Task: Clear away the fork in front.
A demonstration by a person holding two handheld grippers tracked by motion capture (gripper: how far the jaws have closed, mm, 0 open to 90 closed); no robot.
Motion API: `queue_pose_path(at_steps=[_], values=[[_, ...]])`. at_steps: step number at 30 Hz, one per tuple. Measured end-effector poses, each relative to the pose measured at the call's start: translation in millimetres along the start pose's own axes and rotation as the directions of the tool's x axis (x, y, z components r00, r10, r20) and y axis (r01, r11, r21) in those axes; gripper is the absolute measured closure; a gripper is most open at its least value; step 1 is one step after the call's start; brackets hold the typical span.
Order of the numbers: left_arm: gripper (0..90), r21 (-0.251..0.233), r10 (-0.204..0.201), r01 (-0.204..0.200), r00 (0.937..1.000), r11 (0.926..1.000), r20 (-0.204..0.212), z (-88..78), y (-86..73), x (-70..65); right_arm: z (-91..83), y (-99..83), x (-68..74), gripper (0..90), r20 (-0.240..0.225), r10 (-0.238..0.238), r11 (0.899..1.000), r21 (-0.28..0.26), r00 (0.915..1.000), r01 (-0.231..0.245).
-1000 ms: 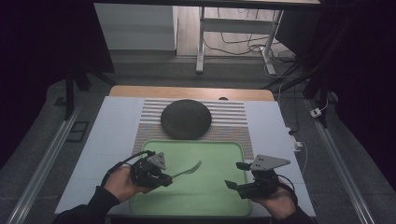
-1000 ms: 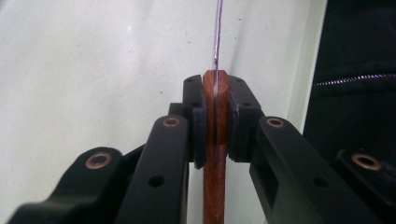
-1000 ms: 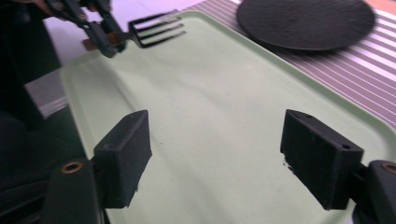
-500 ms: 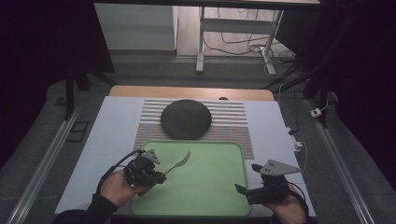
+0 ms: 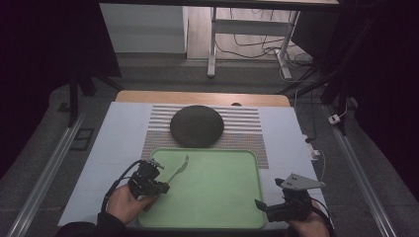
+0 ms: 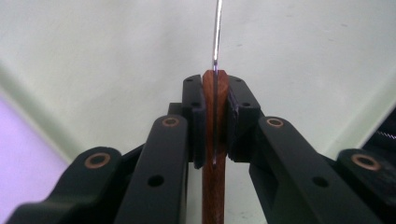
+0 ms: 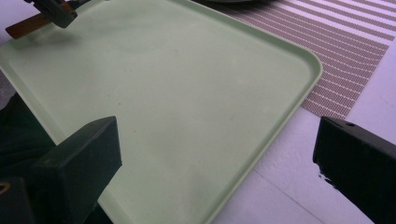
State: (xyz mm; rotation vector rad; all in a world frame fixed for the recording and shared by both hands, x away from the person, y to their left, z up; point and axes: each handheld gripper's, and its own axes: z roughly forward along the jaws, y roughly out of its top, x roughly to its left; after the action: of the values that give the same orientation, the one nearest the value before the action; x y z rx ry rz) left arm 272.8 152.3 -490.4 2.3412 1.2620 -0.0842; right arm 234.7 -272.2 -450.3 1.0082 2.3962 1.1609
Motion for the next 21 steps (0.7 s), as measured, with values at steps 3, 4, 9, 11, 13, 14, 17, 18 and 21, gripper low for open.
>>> queue_pose_path(at_steps=[3,4,9,11,13,14,17,18,21], values=[[79.8,0.022,-0.038,0.039,0.9986,0.9990,-0.037,3.5,-1.7,2.1,-2.4,-1.6,0.2,1.1,0.007,0.001,1.000,0.000,1.0000,-0.001],[79.7,0.039,-0.060,0.062,0.9968,0.9973,-0.053,7.1,-2.1,3.3,-3.0,-1.9,0.0,1.1,0.010,0.000,1.000,0.002,1.0000,0.000],[79.6,0.077,-0.085,0.092,0.9924,0.9928,-0.089,16.4,-2.1,5.2,-4.8,-2.9,-0.6,1.1,0.012,0.007,1.000,0.001,0.9999,-0.007],[79.3,0.075,-0.091,0.098,0.9921,0.9924,-0.086,16.3,-1.6,5.7,-5.3,-3.0,-0.9,1.1,0.012,0.006,1.000,0.005,0.9999,-0.006],[78.8,0.074,-0.093,0.100,0.9919,0.9923,-0.086,16.5,-1.7,5.7,-5.5,-3.2,-1.1,1.1,0.014,0.009,1.000,0.006,0.9999,-0.009],[78.4,0.073,-0.094,0.100,0.9920,0.9923,-0.084,16.5,-2.0,5.9,-5.5,-3.3,-1.3,1.1,0.013,0.009,1.000,0.006,0.9999,-0.009],[70.5,0.063,-0.092,0.097,0.9932,0.9933,-0.071,15.2,-2.3,7.2,-5.5,-3.5,-1.5,1.1,0.012,0.014,1.000,0.003,0.9998,-0.014],[69.2,0.063,-0.092,0.097,0.9932,0.9933,-0.071,15.2,-2.3,7.2,-5.6,-3.5,-1.6,1.1,0.011,0.015,1.000,0.002,0.9998,-0.015],[67.7,0.027,-0.081,0.082,0.9957,0.9962,-0.045,7.7,-0.9,7.4,-6.0,-3.7,-2.3,1.1,0.011,0.016,1.000,0.002,0.9998,-0.016]])
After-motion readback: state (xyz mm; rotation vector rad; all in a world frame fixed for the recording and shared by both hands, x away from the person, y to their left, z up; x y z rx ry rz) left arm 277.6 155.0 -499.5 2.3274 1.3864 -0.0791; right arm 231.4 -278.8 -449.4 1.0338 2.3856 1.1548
